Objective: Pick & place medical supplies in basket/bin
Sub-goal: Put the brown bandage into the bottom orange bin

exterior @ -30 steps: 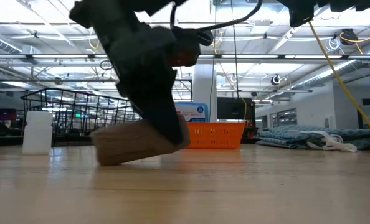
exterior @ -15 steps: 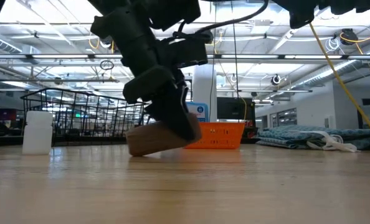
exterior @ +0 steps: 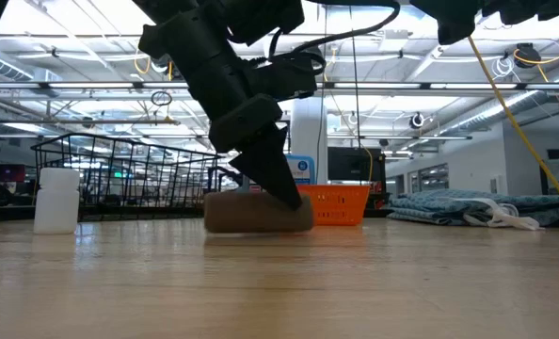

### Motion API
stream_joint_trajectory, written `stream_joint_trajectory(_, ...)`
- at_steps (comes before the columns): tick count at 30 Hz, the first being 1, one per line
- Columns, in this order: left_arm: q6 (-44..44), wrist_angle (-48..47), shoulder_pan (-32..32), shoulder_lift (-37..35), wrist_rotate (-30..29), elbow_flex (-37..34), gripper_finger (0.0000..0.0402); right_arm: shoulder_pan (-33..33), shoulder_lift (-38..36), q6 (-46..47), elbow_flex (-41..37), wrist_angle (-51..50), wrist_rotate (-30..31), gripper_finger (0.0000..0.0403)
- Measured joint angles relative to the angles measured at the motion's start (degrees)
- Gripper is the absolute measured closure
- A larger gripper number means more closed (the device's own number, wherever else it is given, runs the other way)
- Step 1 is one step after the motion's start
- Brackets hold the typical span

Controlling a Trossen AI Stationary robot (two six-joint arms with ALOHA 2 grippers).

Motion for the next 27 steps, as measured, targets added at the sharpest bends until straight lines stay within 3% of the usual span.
stream_joint_trajectory(8,-1.7,-3.2,-0.1,-4.2,0.3,0.1,0.0153,0.0,0.0,-0.1,0.0,-0.2,0.0,0.0206)
stream_joint_trajectory(18,-9.2,-20.6,-0.3,-8.6,-0.1,0.0,0.0161,0.0,0.0,0.0,0.0,-1.1,0.2,0.0206)
stream_joint_trajectory(27,-11.8,-16.6,-1.7,-6.6,0.6,-2.3,0.016,0.0,0.0,0.1,0.0,-1.3,0.2,0.0206)
